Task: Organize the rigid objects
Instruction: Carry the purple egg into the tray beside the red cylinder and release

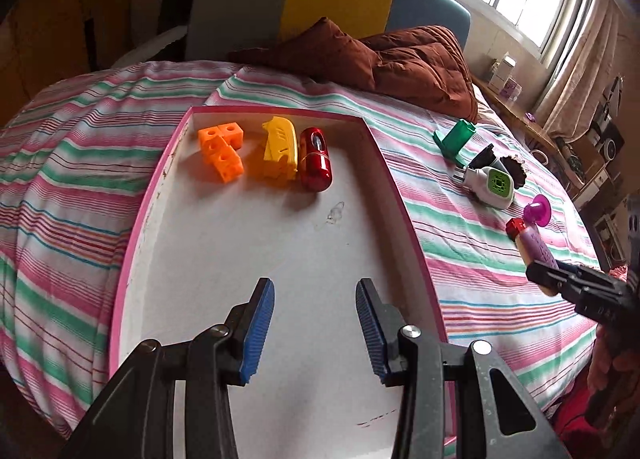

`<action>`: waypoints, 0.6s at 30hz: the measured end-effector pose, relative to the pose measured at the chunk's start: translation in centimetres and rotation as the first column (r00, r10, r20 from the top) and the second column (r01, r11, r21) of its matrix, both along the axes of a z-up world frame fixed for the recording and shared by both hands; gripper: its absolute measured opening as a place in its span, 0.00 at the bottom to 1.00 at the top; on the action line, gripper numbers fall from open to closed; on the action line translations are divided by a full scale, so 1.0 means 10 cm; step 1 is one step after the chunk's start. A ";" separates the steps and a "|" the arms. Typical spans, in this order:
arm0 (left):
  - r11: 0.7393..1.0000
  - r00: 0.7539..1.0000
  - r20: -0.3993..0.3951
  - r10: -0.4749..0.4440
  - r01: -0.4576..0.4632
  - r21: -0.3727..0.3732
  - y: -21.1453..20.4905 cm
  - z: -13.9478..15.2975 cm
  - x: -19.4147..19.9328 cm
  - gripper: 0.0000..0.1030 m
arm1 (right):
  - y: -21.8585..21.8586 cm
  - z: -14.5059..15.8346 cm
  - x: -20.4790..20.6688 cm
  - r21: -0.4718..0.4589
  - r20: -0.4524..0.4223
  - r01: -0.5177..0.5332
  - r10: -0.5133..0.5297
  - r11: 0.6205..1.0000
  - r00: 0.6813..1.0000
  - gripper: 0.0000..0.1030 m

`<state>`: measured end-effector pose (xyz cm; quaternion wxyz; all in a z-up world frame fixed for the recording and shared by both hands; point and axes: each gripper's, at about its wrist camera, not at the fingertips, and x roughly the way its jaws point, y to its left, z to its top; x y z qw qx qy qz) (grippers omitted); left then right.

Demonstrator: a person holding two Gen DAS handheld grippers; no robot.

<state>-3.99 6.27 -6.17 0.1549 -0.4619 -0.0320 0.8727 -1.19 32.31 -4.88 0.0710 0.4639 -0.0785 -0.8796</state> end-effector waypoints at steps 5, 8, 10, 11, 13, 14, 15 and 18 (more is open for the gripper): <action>1.000 1.000 -0.018 0.012 -0.013 -0.009 -0.11 0.00 0.10 0.41 | -0.40 0.14 -0.13 -0.004 -0.021 -0.065 0.065 0.998 0.998 0.43; 1.000 1.000 -0.012 0.028 -0.028 -0.011 -0.19 -0.03 0.16 0.41 | -0.69 0.21 -0.22 -0.004 -0.028 -0.114 0.114 0.993 0.993 0.43; 0.999 0.999 -0.006 0.036 -0.036 -0.015 -0.23 -0.05 0.19 0.41 | -0.90 0.23 -0.30 -0.003 -0.026 -0.145 0.145 0.989 0.989 0.43; 0.999 0.999 -0.004 0.038 -0.038 -0.016 -0.25 -0.06 0.20 0.41 | -0.99 0.23 -0.33 -0.001 -0.024 -0.159 0.159 0.987 0.987 0.43; 0.999 0.999 -0.002 0.041 -0.041 -0.010 -0.29 -0.07 0.22 0.41 | -1.17 0.22 -0.40 -0.002 -0.022 -0.181 0.181 0.984 0.983 0.43; 0.999 0.999 -0.001 0.045 -0.045 -0.007 -0.31 -0.07 0.23 0.41 | -1.24 0.21 -0.43 -0.002 -0.021 -0.187 0.187 0.982 0.982 0.43; 0.999 0.999 0.002 0.048 -0.048 -0.004 -0.33 -0.07 0.23 0.41 | -1.31 0.21 -0.47 0.000 -0.020 -0.190 0.190 0.982 0.982 0.43; 0.998 0.998 0.011 0.062 -0.062 0.000 -0.36 -0.08 0.22 0.41 | -1.43 0.17 -0.62 0.012 -0.009 -0.176 0.176 0.984 0.984 0.43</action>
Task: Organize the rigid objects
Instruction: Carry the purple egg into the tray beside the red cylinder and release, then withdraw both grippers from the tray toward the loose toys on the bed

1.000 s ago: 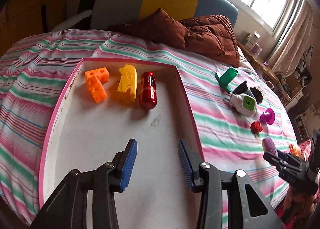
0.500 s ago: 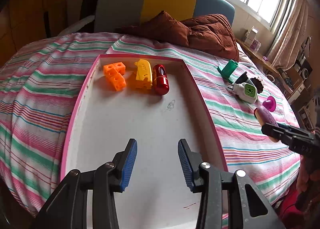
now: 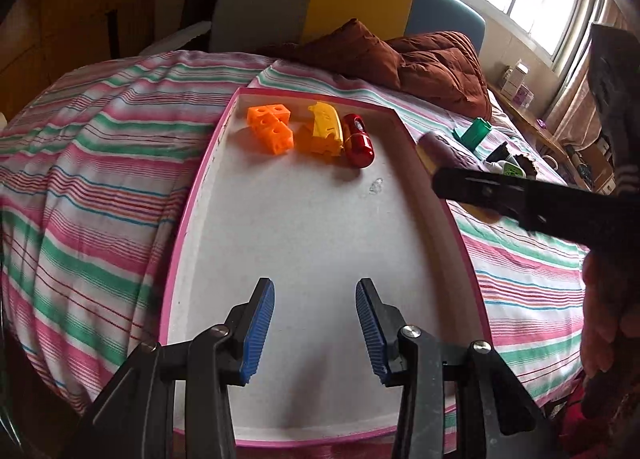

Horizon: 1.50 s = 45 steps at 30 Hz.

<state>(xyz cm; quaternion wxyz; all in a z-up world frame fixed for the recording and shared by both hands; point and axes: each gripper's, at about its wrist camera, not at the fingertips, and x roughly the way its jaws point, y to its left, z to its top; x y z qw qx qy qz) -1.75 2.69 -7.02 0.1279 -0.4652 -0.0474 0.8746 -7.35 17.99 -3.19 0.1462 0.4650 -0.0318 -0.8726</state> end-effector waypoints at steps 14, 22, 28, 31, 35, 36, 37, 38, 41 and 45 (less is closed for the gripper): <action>0.999 1.000 0.010 0.008 -0.009 0.047 -0.04 0.03 0.01 0.41 | -0.06 -0.19 -0.77 0.091 0.006 0.180 -0.181 0.979 0.983 0.43; 0.999 1.000 0.006 0.003 -0.003 0.045 -0.03 0.05 0.02 0.41 | -0.04 -0.17 -0.92 0.124 -0.073 0.198 -0.190 0.972 0.979 0.46; 0.999 1.000 0.011 0.002 -0.003 0.042 -0.02 0.03 0.01 0.41 | 0.12 -0.03 -0.68 0.078 -0.100 0.188 -0.180 0.979 0.979 0.50; 0.999 1.000 0.012 0.000 -0.001 0.040 -0.02 0.02 0.01 0.41 | 0.17 0.00 -0.55 0.068 -0.099 0.178 -0.171 0.982 0.980 0.52; 0.999 1.000 0.004 -0.006 0.006 0.032 0.00 0.02 0.02 0.41 | 0.16 0.01 -0.38 0.073 -0.080 0.148 -0.142 0.986 0.987 0.53; 1.000 1.000 0.001 -0.005 0.005 0.028 0.00 0.02 0.03 0.41 | 0.15 0.01 -0.34 0.079 -0.078 0.143 -0.137 0.987 0.987 0.54; 1.000 1.000 0.000 -0.004 0.004 0.024 0.00 0.02 0.03 0.41 | 0.14 0.01 -0.29 0.086 -0.079 0.139 -0.132 0.987 0.988 0.54; 1.000 1.000 -0.001 -0.002 0.002 0.024 0.00 0.02 0.02 0.41 | 0.13 0.02 -0.25 0.092 -0.081 0.136 -0.128 0.986 0.988 0.54; 1.000 1.000 -0.004 0.008 -0.008 0.028 -0.02 0.03 0.03 0.41 | 0.11 0.02 -0.12 0.104 -0.084 0.127 -0.118 0.986 0.989 0.54; 0.999 1.000 -0.005 0.004 -0.004 0.034 -0.02 0.03 0.04 0.41 | 0.13 0.04 0.02 0.116 -0.086 0.132 -0.123 0.984 0.989 0.54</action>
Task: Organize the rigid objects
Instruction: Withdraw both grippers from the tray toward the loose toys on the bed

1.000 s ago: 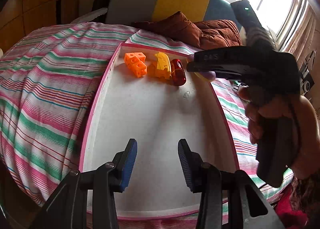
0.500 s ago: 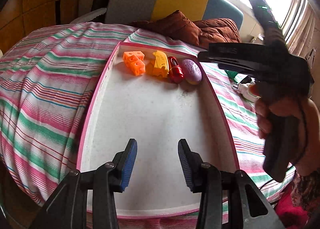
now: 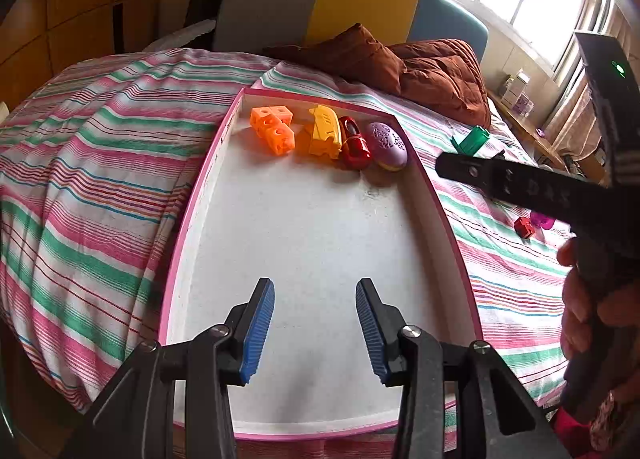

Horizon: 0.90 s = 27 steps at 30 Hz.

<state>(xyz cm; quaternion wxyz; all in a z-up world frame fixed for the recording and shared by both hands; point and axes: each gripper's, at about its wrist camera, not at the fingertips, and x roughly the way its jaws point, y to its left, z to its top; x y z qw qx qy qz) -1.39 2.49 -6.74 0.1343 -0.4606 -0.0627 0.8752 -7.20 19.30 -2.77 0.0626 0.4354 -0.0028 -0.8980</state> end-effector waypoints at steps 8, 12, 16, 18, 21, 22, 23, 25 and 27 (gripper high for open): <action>0.998 0.998 -0.035 -0.058 0.059 0.012 0.12 0.06 0.08 0.41 | 0.17 0.00 0.20 0.035 0.005 0.040 -0.040 0.999 0.999 0.56; 0.997 0.997 -0.038 -0.074 0.075 0.014 0.18 0.06 0.11 0.41 | 0.28 -0.02 0.29 0.047 0.009 0.054 -0.054 0.997 0.998 0.57; 0.996 0.995 -0.051 -0.086 0.087 0.014 0.24 0.08 0.16 0.41 | 0.41 -0.05 0.36 0.077 0.007 0.070 -0.070 0.995 0.997 0.57; 0.995 0.994 -0.057 -0.092 0.094 0.026 0.25 0.09 0.19 0.41 | 0.49 -0.07 0.40 0.078 0.009 0.081 -0.082 0.994 0.997 0.57; 0.994 0.992 -0.068 -0.103 0.105 0.037 0.29 0.11 0.23 0.41 | 0.64 -0.11 0.45 0.085 0.020 0.097 -0.099 0.992 0.995 0.58; 0.993 0.992 -0.072 -0.106 0.109 0.038 0.31 0.12 0.24 0.41 | 0.70 -0.14 0.47 0.091 0.026 0.103 -0.106 0.991 0.994 0.58; 0.993 0.991 -0.075 -0.109 0.112 0.039 0.32 0.12 0.26 0.41 | 0.76 -0.16 0.50 0.096 0.034 0.109 -0.113 0.989 0.993 0.58; 0.992 0.990 -0.077 -0.119 0.122 0.041 0.36 0.14 0.27 0.41 | 0.90 -0.23 0.54 0.103 0.056 0.126 -0.132 0.987 0.990 0.58; 0.990 0.989 -0.077 -0.130 0.133 0.037 0.41 0.13 0.29 0.41 | 1.05 -0.29 0.58 0.106 0.078 0.144 -0.153 0.984 0.985 0.58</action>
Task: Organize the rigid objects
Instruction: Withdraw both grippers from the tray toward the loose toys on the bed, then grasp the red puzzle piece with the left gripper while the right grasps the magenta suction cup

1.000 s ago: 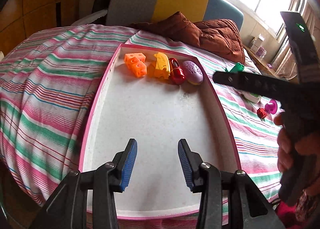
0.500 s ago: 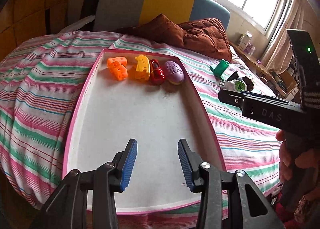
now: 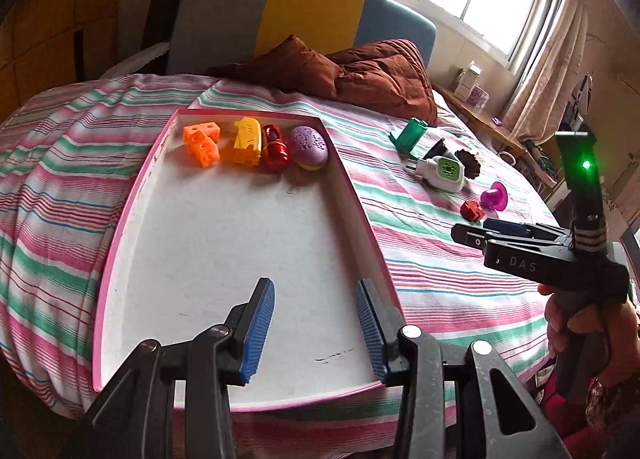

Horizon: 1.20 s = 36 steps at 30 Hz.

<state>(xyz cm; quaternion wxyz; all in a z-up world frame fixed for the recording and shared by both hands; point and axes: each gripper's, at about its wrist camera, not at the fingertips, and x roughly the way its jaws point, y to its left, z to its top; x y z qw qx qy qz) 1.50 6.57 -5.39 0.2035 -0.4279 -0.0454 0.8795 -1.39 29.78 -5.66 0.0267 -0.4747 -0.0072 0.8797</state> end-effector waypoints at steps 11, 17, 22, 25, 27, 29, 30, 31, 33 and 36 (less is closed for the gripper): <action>0.995 0.995 0.000 -0.095 0.095 -0.011 0.38 0.11 0.07 0.41 | 0.80 -0.12 0.19 0.054 0.025 0.087 -0.088 0.995 0.996 0.60; 0.980 0.981 -0.023 -0.194 0.193 -0.044 0.85 0.25 0.07 0.41 | 1.38 -0.09 0.29 0.067 -0.019 0.216 -0.215 0.974 0.976 0.60; 0.957 0.961 -0.014 -0.277 0.275 -0.090 1.43 0.25 -0.01 0.41 | 1.76 -0.03 0.35 -0.050 -0.028 0.322 -0.324 0.945 0.946 0.60; 0.949 0.953 0.017 -0.302 0.303 -0.089 1.78 0.19 -0.12 0.41 | 1.87 0.00 0.34 -0.079 -0.033 0.346 -0.349 0.935 0.937 0.60; 0.949 0.953 0.025 -0.302 0.303 -0.088 2.00 0.15 -0.21 0.41 | 1.92 0.01 0.35 -0.093 -0.025 0.365 -0.369 0.926 0.929 0.60; 0.948 0.951 0.023 -0.307 0.308 -0.085 2.22 0.12 -0.29 0.42 | 1.99 0.00 0.36 -0.116 -0.013 0.387 -0.391 0.915 0.920 0.60; 0.946 0.949 0.029 -0.313 0.314 -0.082 2.32 0.09 -0.34 0.43 | 2.03 0.00 0.37 -0.121 -0.008 0.402 -0.406 0.907 0.914 0.60; 0.947 0.951 0.045 -0.306 0.308 -0.087 2.42 0.06 -0.40 0.45 | 2.08 -0.01 0.37 -0.126 -0.002 0.417 -0.421 0.900 0.907 0.60; 0.954 0.955 0.080 -0.287 0.292 -0.063 2.58 -0.03 -0.53 0.50 | 2.17 -0.03 0.38 -0.137 0.010 0.449 -0.452 0.883 0.892 0.60; 0.966 0.964 0.116 -0.239 0.248 -0.070 2.80 -0.16 -0.70 0.52 | 2.27 -0.01 0.40 -0.163 0.009 0.476 -0.482 0.864 0.876 0.60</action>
